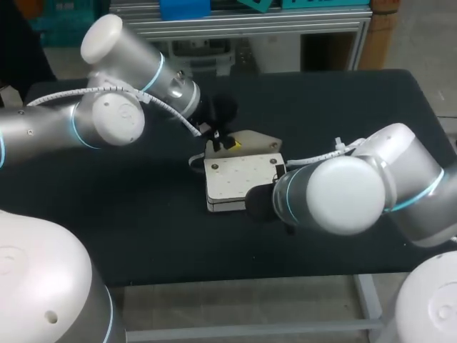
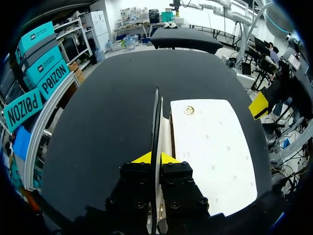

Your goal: Pick up the bag, open it, inspect its contents, close it, and place it on the opposite side

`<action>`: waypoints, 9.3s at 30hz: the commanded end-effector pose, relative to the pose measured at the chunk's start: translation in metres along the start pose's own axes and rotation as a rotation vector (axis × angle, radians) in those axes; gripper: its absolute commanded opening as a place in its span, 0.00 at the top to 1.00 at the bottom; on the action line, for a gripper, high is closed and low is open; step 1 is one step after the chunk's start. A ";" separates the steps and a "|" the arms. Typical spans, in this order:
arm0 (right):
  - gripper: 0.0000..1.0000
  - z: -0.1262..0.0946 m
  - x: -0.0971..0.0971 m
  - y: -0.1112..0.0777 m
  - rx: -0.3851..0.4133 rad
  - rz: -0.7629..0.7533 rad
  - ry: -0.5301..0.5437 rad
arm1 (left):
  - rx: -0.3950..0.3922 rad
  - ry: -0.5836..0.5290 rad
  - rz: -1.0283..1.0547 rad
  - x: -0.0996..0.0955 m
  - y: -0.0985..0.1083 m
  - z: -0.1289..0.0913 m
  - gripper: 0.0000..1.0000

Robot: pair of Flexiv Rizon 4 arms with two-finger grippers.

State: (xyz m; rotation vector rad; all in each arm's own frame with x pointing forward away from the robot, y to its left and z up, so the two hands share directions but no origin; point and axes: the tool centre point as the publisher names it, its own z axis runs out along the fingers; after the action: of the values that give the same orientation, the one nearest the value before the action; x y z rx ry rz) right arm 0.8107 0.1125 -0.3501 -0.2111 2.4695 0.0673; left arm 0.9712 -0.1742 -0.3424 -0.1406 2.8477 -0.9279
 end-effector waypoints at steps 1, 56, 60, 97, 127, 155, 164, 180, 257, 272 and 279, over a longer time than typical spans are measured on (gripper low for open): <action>0.74 0.016 0.003 -0.005 -0.022 0.004 -0.410 | -0.007 0.015 0.004 -0.005 -0.002 0.007 1.00; 1.00 0.054 -0.017 -0.004 -0.026 0.031 -0.374 | 0.105 -0.157 0.342 0.064 0.019 0.025 1.00; 1.00 0.054 -0.017 -0.004 -0.026 0.031 -0.374 | 0.127 -0.160 0.318 0.061 0.019 0.022 1.00; 1.00 0.054 -0.017 -0.004 -0.026 0.031 -0.374 | 0.165 -0.212 0.314 0.041 0.002 -0.019 1.00; 1.00 0.054 -0.017 -0.004 -0.026 0.031 -0.374 | 0.112 -0.119 0.417 0.071 0.031 0.005 0.86; 1.00 0.054 -0.017 -0.004 -0.026 0.031 -0.374 | 0.044 -0.120 0.478 0.070 0.027 0.010 1.00; 1.00 0.054 -0.017 -0.004 -0.026 0.031 -0.374 | 0.087 -0.072 0.488 0.073 0.028 0.006 1.00; 1.00 0.054 -0.017 -0.004 -0.026 0.031 -0.374 | 0.093 -0.118 0.470 0.075 0.027 -0.004 0.47; 1.00 0.054 -0.017 -0.004 -0.026 0.031 -0.374 | 0.078 -0.137 0.410 0.075 0.034 -0.001 1.00; 1.00 0.054 -0.017 -0.004 -0.026 0.031 -0.374 | 0.084 -0.072 0.495 0.080 0.030 0.004 1.00; 1.00 0.054 -0.017 -0.004 -0.026 0.031 -0.374 | 0.102 -0.104 0.460 0.077 0.027 -0.007 0.00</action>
State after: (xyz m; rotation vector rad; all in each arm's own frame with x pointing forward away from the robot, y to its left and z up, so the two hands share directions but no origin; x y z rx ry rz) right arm 0.8599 0.1195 -0.3769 -0.1873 2.4662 0.1070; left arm 0.8973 -0.1627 -0.3625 0.4474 2.5738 -0.9080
